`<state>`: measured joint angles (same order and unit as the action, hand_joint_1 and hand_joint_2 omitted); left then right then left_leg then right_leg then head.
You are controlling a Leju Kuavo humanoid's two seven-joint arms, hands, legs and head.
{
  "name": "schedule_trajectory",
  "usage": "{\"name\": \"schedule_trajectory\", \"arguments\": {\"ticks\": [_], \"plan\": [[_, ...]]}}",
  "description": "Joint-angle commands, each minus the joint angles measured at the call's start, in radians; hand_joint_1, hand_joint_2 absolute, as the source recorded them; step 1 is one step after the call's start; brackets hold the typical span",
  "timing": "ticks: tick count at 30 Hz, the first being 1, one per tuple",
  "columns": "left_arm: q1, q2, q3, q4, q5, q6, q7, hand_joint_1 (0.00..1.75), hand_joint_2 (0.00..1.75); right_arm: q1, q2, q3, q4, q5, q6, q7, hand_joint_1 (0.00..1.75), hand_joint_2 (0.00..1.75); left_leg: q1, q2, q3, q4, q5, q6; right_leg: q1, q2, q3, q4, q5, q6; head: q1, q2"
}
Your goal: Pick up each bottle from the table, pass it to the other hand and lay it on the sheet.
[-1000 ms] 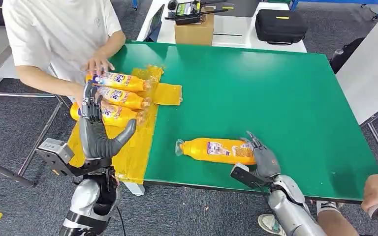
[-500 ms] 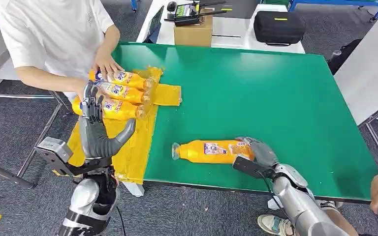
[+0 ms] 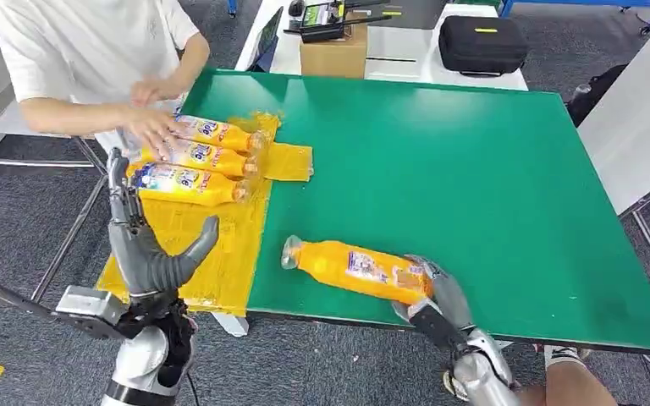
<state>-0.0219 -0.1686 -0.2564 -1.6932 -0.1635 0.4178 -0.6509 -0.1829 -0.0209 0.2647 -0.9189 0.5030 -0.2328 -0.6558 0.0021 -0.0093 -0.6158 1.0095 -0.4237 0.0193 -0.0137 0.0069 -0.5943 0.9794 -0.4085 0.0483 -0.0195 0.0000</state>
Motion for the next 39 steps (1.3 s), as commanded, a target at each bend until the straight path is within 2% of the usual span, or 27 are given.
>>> {"name": "schedule_trajectory", "arguments": {"ticks": [1,3,9,13,14,16,18,20,21,23,25,28,33,39], "plan": [[0.086,0.011,-0.001,-0.039,0.031,-0.085,0.024,0.0,1.75,0.18,0.148,-0.108,-0.485,-0.166,-0.039,-0.042,1.75,1.75,0.0,0.002,0.003,0.0,-0.003,-0.002,0.0,0.001,0.001,0.001,-0.003,-0.002,0.0,0.0],[0.085,0.01,0.0,-0.035,0.031,-0.085,0.022,0.0,1.75,0.18,0.146,-0.109,-0.485,-0.166,-0.037,-0.042,1.75,1.75,0.0,-0.001,0.001,0.0,-0.001,-0.001,0.0,-0.002,0.001,0.0,-0.002,-0.002,0.0,0.0],[0.079,0.008,0.004,-0.034,0.031,-0.082,0.023,0.0,1.75,0.174,0.14,-0.109,-0.48,-0.172,-0.035,-0.042,1.75,1.75,-0.001,0.0,0.0,0.0,-0.001,-0.001,-0.001,-0.001,0.0,0.0,-0.002,-0.002,0.0,0.0],[0.149,0.011,-0.048,-0.029,0.15,-0.306,0.097,0.0,1.75,0.228,0.17,-0.061,-0.7,-0.355,-0.091,-0.042,1.75,1.75,-0.002,0.0,-0.001,0.0,-0.001,0.0,-0.002,0.0,-0.002,0.001,-0.002,-0.002,0.0,0.0],[0.174,0.017,-0.075,-0.02,0.185,-0.376,0.106,0.0,1.75,0.245,0.188,-0.065,-0.737,-0.398,-0.063,-0.042,1.75,1.75,-0.002,0.001,0.002,0.001,-0.003,-0.001,-0.002,0.0,0.0,0.002,-0.004,-0.003,0.0,0.0],[0.199,0.024,-0.103,-0.011,0.18,-0.416,0.1,0.0,1.75,0.261,0.212,-0.08,-0.76,-0.454,0.003,-0.042,1.75,1.75,-0.001,0.001,0.003,0.0,-0.004,-0.001,-0.001,0.0,0.003,0.0,-0.004,-0.003,0.0,0.0],[0.215,0.042,-0.144,0.001,0.168,-0.456,0.092,0.0,1.75,0.255,0.216,-0.078,-0.697,-0.504,0.156,-0.042,1.75,1.75,-0.001,0.001,0.001,-0.001,-0.002,-0.001,-0.001,0.0,0.0,-0.001,-0.002,-0.002,0.0,0.0],[0.208,0.056,-0.173,0.021,0.191,-0.511,0.096,0.0,1.75,0.235,0.196,-0.023,-0.629,-0.441,0.265,-0.001,1.75,1.75,-0.001,0.002,0.006,-0.002,-0.004,-0.002,-0.001,-0.001,0.005,-0.002,-0.004,-0.003,0.0,0.0],[0.201,0.057,-0.178,0.029,0.197,-0.527,0.094,0.0,1.75,0.23,0.2,-0.012,-0.601,-0.406,0.265,-0.013,1.75,1.75,0.0,0.002,0.003,-0.002,-0.003,-0.003,0.0,0.0,0.002,-0.002,-0.002,-0.003,0.0,0.0],[0.173,0.06,-0.207,0.058,0.206,-0.59,0.101,0.0,1.75,0.198,0.169,0.085,-0.49,-0.268,0.299,-0.019,1.75,1.75,0.0,0.003,0.008,-0.002,-0.005,-0.003,0.0,0.0,0.006,-0.002,-0.004,-0.004,0.0,0.0],[0.142,0.053,-0.231,0.086,0.224,-0.652,0.115,0.0,1.75,0.18,0.167,0.155,-0.413,-0.203,0.309,-0.042,1.75,1.75,0.0,0.003,0.008,-0.003,-0.004,-0.003,0.001,0.0,0.007,-0.004,-0.002,-0.004,0.0,0.0],[0.101,0.028,-0.248,0.135,0.249,-0.694,0.14,0.0,1.75,0.157,0.184,0.246,-0.33,-0.215,0.294,-0.042,1.75,1.75,0.001,0.003,0.005,-0.003,-0.003,-0.003,0.001,0.001,0.003,-0.004,-0.001,-0.004,0.0,0.0],[0.067,0.007,-0.249,0.137,0.237,-0.692,0.142,0.0,1.75,0.12,0.201,0.321,-0.21,-0.144,0.266,-0.042,1.75,1.75,0.0,0.001,0.004,-0.002,-0.002,-0.002,0.0,0.0,0.003,-0.002,-0.002,-0.003,0.0,0.0],[0.032,-0.004,-0.255,0.163,0.236,-0.689,0.155,0.0,1.75,0.084,0.192,0.408,-0.171,-0.092,0.221,-0.042,1.75,1.75,0.0,0.001,0.004,-0.002,-0.003,-0.002,0.0,0.0,0.003,-0.002,-0.002,-0.004,0.0,0.0]]}}
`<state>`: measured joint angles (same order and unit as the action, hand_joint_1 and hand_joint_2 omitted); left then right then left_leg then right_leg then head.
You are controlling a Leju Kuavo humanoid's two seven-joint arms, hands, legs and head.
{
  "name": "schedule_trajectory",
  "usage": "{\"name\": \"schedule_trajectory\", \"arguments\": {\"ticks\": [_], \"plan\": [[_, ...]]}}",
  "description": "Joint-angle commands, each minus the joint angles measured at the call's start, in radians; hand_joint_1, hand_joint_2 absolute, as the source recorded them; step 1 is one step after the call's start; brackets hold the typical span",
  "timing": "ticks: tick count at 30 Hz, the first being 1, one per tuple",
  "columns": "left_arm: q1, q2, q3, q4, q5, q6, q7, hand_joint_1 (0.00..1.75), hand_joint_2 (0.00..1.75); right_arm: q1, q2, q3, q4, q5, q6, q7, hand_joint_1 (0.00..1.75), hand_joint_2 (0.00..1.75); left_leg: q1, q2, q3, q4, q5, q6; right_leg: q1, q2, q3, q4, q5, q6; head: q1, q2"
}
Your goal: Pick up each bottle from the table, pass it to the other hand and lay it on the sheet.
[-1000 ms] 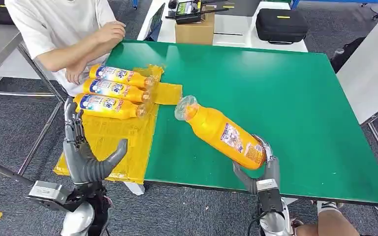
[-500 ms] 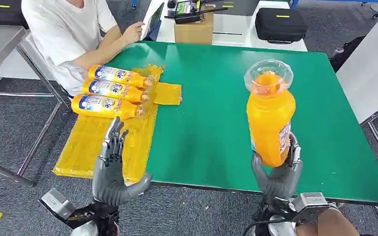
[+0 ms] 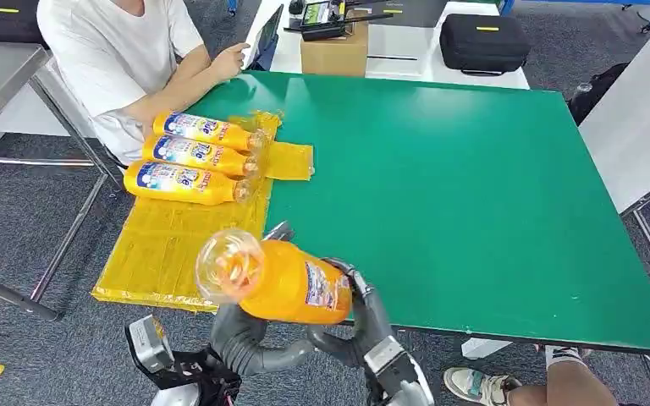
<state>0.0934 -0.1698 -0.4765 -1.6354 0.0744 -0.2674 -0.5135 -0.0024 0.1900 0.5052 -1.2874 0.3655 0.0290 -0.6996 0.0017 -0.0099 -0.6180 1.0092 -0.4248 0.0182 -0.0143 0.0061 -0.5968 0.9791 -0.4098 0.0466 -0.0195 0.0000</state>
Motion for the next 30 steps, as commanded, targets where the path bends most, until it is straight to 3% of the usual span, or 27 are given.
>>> {"name": "schedule_trajectory", "arguments": {"ticks": [1,7,8,9,10,11,20,28,29,30], "plan": [[-0.09,-0.005,-0.038,0.118,-0.004,-0.002,0.023,0.0,1.75,-0.101,-0.022,0.176,0.193,0.039,-0.041,0.002,1.75,1.75,0.001,0.001,0.005,-0.002,-0.001,-0.001,0.001,0.0,0.005,-0.002,-0.001,-0.002,0.0,0.0],[-0.102,-0.005,-0.045,0.139,-0.034,0.025,0.037,0.02,1.75,-0.119,-0.024,0.205,0.193,0.034,-0.038,0.002,1.75,1.75,0.001,0.0,0.003,-0.001,-0.001,-0.001,0.001,-0.001,0.004,-0.002,-0.001,-0.001,0.0,0.0],[-0.107,-0.006,-0.046,0.145,-0.064,0.048,0.037,0.37,1.75,-0.122,-0.024,0.21,0.192,0.043,-0.042,0.002,1.75,1.75,0.001,0.001,0.006,-0.001,-0.002,-0.001,0.001,-0.001,0.006,-0.002,-0.001,-0.002,0.0,0.0],[-0.107,-0.006,-0.046,0.145,-0.064,0.048,0.037,0.37,1.75,-0.122,-0.024,0.21,0.192,0.043,-0.042,0.002,1.75,1.75,0.0,0.0,0.004,-0.001,-0.001,-0.001,0.001,-0.001,0.004,-0.001,-0.001,-0.001,0.0,0.0],[-0.111,-0.005,-0.045,0.15,-0.08,0.058,0.043,1.61,1.75,-0.122,-0.023,0.209,0.19,0.042,-0.04,0.002,1.75,1.75,0.0,0.001,0.003,-0.001,-0.001,-0.001,0.001,0.0,0.003,-0.001,-0.001,-0.001,0.0,0.0],[-0.114,-0.002,-0.049,0.152,-0.118,0.08,0.045,1.75,1.75,-0.121,-0.024,0.208,0.183,0.038,-0.033,0.002,1.75,1.75,0.0,0.001,0.005,-0.001,-0.001,-0.001,0.001,-0.001,0.005,-0.001,-0.001,-0.002,0.0,0.0],[-0.133,0.054,-0.079,0.193,-0.265,0.09,0.057,1.75,1.75,-0.115,-0.027,0.174,0.156,0.022,0.001,0.002,1.75,1.75,0.0,0.0,0.003,-0.002,0.0,-0.001,0.0,-0.001,0.003,-0.001,-0.001,-0.001,0.0,0.0],[-0.136,0.056,-0.048,0.244,-0.145,-0.037,0.09,1.75,1.75,-0.12,-0.017,0.164,0.157,0.02,0.002,0.002,1.75,1.75,0.0,0.002,0.003,-0.001,-0.001,-0.001,0.0,0.001,0.002,-0.001,0.0,-0.001,0.0,0.0],[-0.134,0.053,-0.032,0.238,-0.117,-0.043,0.102,1.75,1.75,-0.116,-0.015,0.166,0.157,0.031,-0.007,0.013,0.0,1.75,0.0,0.003,0.006,-0.002,-0.002,-0.001,0.0,0.002,0.005,-0.001,-0.001,-0.002,0.0,0.0],[-0.14,0.054,-0.021,0.24,-0.084,-0.054,0.115,1.75,1.75,-0.11,-0.021,0.178,0.121,0.04,-0.041,0.002,0.0,1.75,0.0,0.003,0.004,-0.001,-0.001,-0.001,0.0,0.002,0.003,-0.001,-0.001,-0.001,0.001,0.0]]}}
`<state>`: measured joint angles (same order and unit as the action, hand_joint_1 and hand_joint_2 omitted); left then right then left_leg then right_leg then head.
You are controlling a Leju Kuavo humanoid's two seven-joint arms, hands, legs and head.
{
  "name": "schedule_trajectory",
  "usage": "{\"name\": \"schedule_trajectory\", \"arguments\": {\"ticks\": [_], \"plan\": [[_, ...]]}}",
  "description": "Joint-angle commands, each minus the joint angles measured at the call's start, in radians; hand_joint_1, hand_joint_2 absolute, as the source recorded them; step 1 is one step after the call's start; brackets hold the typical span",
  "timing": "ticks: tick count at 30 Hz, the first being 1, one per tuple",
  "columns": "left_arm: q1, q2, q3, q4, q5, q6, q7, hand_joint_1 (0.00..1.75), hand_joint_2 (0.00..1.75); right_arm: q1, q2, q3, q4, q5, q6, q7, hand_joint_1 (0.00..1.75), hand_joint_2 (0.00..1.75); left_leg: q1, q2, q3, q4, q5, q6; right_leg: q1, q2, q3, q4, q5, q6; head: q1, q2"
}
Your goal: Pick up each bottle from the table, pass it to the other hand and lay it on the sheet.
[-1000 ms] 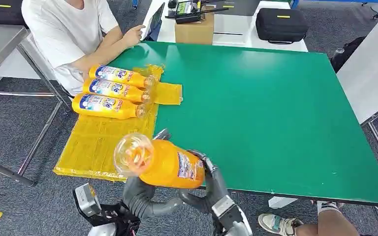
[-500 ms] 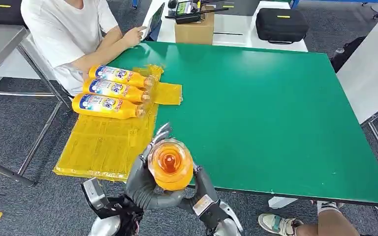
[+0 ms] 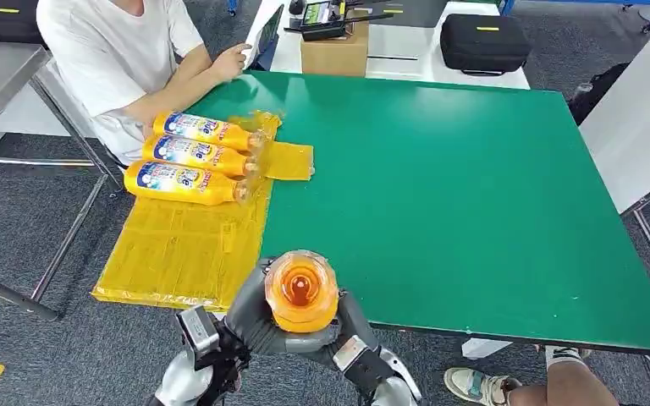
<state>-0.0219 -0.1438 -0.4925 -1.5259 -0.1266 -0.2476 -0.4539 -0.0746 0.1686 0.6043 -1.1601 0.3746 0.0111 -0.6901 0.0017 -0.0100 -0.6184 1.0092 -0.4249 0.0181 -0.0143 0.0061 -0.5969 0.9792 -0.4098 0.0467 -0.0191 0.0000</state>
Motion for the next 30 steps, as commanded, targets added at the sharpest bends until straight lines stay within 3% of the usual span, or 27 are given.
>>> {"name": "schedule_trajectory", "arguments": {"ticks": [1,2,11,17,22,25,28,30], "plan": [[-0.036,0.028,0.007,0.135,0.142,-0.08,0.066,1.75,1.75,-0.037,-0.004,0.086,-0.011,0.023,-0.035,-0.008,0.0,1.75,0.001,0.003,0.007,-0.002,-0.002,-0.001,0.001,0.002,0.006,-0.001,-0.001,-0.002,0.0,0.0],[-0.048,0.026,0.028,0.143,0.165,-0.076,0.073,1.75,1.75,-0.03,0.0,0.076,-0.025,0.005,-0.041,-0.008,0.0,0.0,0.0,0.003,0.005,-0.001,-0.002,-0.001,0.0,0.002,0.004,-0.001,-0.001,-0.002,0.0,0.0],[-0.116,0.071,0.208,0.124,0.253,0.008,0.13,1.75,1.75,0.042,-0.028,-0.016,-0.196,-0.084,-0.214,-0.008,0.0,0.0,0.0,0.002,0.002,-0.001,0.0,-0.001,0.0,0.001,0.001,0.0,0.0,-0.001,0.0,0.0],[-0.109,0.071,0.215,0.116,0.248,0.023,0.135,1.75,1.75,0.05,-0.023,-0.028,-0.208,-0.092,-0.244,-0.008,0.0,0.0,0.0,0.002,0.005,-0.001,-0.001,-0.001,0.001,0.0,0.004,-0.001,-0.001,-0.002,0.0,0.0],[-0.122,0.175,0.292,0.059,-0.021,0.21,0.157,1.75,1.75,0.11,-0.089,-0.065,-0.379,-0.124,-0.533,-0.008,0.0,0.0,0.001,0.002,0.003,-0.001,-0.001,-0.001,0.001,0.001,0.002,0.0,-0.001,-0.001,0.0,0.0],[-0.117,0.231,0.341,0.056,-0.248,0.225,0.215,1.75,1.75,0.15,-0.093,-0.124,-0.478,-0.074,-0.688,-0.008,0.0,0.0,0.001,0.001,0.001,0.0,0.0,-0.001,0.0,0.0,0.0,0.0,-0.001,-0.001,0.0,0.0],[-0.116,0.262,0.373,0.086,-0.228,0.158,0.224,1.75,1.75,0.165,-0.096,-0.171,-0.524,-0.092,-0.708,-0.008,0.0,0.0,0.0,0.002,0.001,0.0,0.0,-0.001,0.0,0.0,0.0,0.0,0.0,-0.001,0.0,0.0],[-0.1,0.288,0.356,0.065,-0.346,0.201,0.217,1.75,1.75,0.173,-0.095,-0.187,-0.523,-0.134,-0.676,-0.008,0.0,0.0,0.001,0.001,0.002,0.0,-0.001,-0.001,0.001,0.0,0.001,0.0,-0.001,-0.002,0.0,0.0]]}}
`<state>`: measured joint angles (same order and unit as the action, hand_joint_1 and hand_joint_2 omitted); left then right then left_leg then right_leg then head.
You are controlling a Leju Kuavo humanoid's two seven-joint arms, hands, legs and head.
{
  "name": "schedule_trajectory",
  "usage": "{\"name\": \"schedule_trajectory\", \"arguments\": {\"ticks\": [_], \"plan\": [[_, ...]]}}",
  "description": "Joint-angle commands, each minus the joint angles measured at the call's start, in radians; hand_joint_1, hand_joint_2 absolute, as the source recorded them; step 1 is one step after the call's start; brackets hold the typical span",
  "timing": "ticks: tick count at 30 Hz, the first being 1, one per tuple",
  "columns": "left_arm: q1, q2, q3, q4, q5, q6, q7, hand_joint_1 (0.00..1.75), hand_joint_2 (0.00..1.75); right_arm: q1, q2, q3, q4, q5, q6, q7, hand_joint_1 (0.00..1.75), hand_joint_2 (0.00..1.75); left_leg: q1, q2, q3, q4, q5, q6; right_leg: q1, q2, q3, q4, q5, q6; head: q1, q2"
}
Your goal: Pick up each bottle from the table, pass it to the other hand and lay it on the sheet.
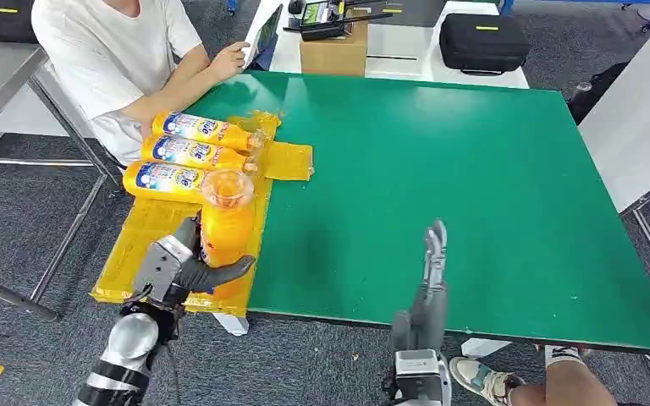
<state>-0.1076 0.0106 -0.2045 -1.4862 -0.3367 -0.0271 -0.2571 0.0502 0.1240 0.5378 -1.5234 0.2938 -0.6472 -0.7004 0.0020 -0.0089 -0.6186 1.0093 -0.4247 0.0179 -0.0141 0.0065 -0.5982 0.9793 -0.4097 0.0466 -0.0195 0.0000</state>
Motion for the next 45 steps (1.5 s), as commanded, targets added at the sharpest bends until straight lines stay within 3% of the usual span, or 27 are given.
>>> {"name": "schedule_trajectory", "arguments": {"ticks": [1,2,5,7,11,17,20,28,29,30,32,36,40,45], "plan": [[-0.015,0.138,0.06,0.024,-0.164,-0.009,0.019,1.75,1.75,0.049,-0.049,-0.122,-0.16,-0.058,-0.016,0.002,0.0,0.0,0.001,0.0,0.005,0.0,-0.002,-0.001,0.001,-0.001,0.005,0.0,-0.002,-0.002,0.0,0.0],[-0.015,0.138,0.06,0.024,-0.164,-0.009,0.019,1.75,1.75,0.049,-0.049,-0.122,-0.16,-0.058,-0.016,0.002,0.0,0.0,0.001,0.0,0.003,-0.001,-0.001,-0.001,0.001,-0.001,0.003,0.0,-0.001,-0.002,0.0,0.0],[-0.058,0.238,-0.083,0.102,-0.705,0.107,0.094,1.75,1.75,0.048,-0.043,-0.087,-0.158,-0.08,0.046,0.002,0.0,0.0,0.001,0.0,0.003,0.0,-0.001,-0.001,0.001,-0.001,0.003,0.0,-0.001,-0.001,0.0,0.0],[-0.083,0.254,-0.112,0.223,-0.81,0.069,0.109,1.75,1.75,0.037,-0.033,-0.073,-0.144,-0.078,0.084,0.002,0.0,0.0,0.001,-0.001,0.005,-0.001,-0.001,-0.001,0.001,-0.002,0.005,0.0,-0.002,-0.002,0.001,0.0],[-0.083,0.254,-0.112,0.223,-0.81,0.069,0.109,1.75,1.75,0.037,-0.033,-0.073,-0.144,-0.078,0.084,0.002,0.0,0.0,0.001,0.0,0.005,-0.001,-0.001,-0.001,0.001,-0.002,0.005,-0.001,-0.002,-0.002,0.0,0.0],[-0.212,0.159,-0.171,0.509,-0.874,0.066,0.121,1.75,1.75,0.003,0.005,-0.091,-0.074,-0.122,0.194,0.002,0.0,0.0,0.0,-0.003,0.006,-0.002,0.0,-0.001,0.0,-0.004,0.007,-0.002,-0.002,-0.002,0.001,0.0],[-0.212,0.159,-0.171,0.509,-0.874,0.066,0.121,1.75,1.75,0.003,0.005,-0.091,-0.074,-0.122,0.194,0.002,0.0,0.0,0.0,-0.002,0.002,-0.001,0.001,0.0,0.0,-0.003,0.002,-0.001,-0.001,-0.001,0.0,0.0],[-0.327,0.046,-0.13,0.71,-0.766,0.059,0.133,1.75,1.75,-0.014,0.039,-0.116,-0.013,-0.153,0.272,0.002,0.0,0.0,0.0,-0.008,0.006,-0.002,0.002,0.0,0.0,-0.007,0.009,-0.002,0.0,-0.002,0.0,0.0],[-0.334,0.037,-0.124,0.714,-0.75,0.059,0.13,1.2,1.75,-0.014,0.041,-0.12,-0.009,-0.157,0.273,0.002,0.0,0.0,0.0,-0.008,0.006,-0.001,0.002,0.0,0.0,-0.007,0.009,-0.001,0.0,-0.001,0.0,0.0],[-0.341,0.029,-0.117,0.713,-0.727,0.052,0.127,0.1,1.75,-0.014,0.041,-0.123,-0.01,-0.158,0.275,0.002,0.0,0.0,0.0,-0.009,0.007,-0.002,0.003,0.0,0.001,-0.009,0.01,-0.002,0.0,-0.002,0.0,0.0],[-0.339,0.018,-0.094,0.702,-0.663,0.013,0.119,0.0,1.75,-0.012,0.041,-0.126,-0.015,-0.157,0.269,0.002,0.0,0.0,0.0,-0.011,0.007,-0.001,0.004,0.0,0.001,-0.011,0.01,-0.001,0.0,-0.002,0.0,0.0],[-0.317,0.026,-0.084,0.674,-0.587,-0.057,0.102,0.0,1.75,-0.013,0.043,-0.133,-0.009,-0.166,0.282,0.002,0.0,0.0,0.0,-0.009,0.007,-0.001,0.004,0.0,0.0,-0.007,0.009,-0.001,0.001,-0.001,0.0,0.0],[-0.305,0.063,-0.149,0.625,-0.586,-0.08,0.075,0.0,1.75,-0.021,0.044,-0.135,-0.019,-0.172,0.269,0.002,0.0,0.0,0.0,-0.008,0.008,-0.002,0.003,0.0,0.0,-0.007,0.011,-0.001,0.0,-0.002,0.0,0.0],[-0.273,0.057,-0.151,0.534,-0.456,-0.142,0.05,0.0,1.75,-0.027,0.048,-0.155,-0.006,-0.187,0.279,0.002,0.0,0.0,-0.001,-0.01,0.007,-0.001,0.004,0.0,-0.001,-0.008,0.009,-0.001,0.0,-0.001,0.0,0.0]]}}
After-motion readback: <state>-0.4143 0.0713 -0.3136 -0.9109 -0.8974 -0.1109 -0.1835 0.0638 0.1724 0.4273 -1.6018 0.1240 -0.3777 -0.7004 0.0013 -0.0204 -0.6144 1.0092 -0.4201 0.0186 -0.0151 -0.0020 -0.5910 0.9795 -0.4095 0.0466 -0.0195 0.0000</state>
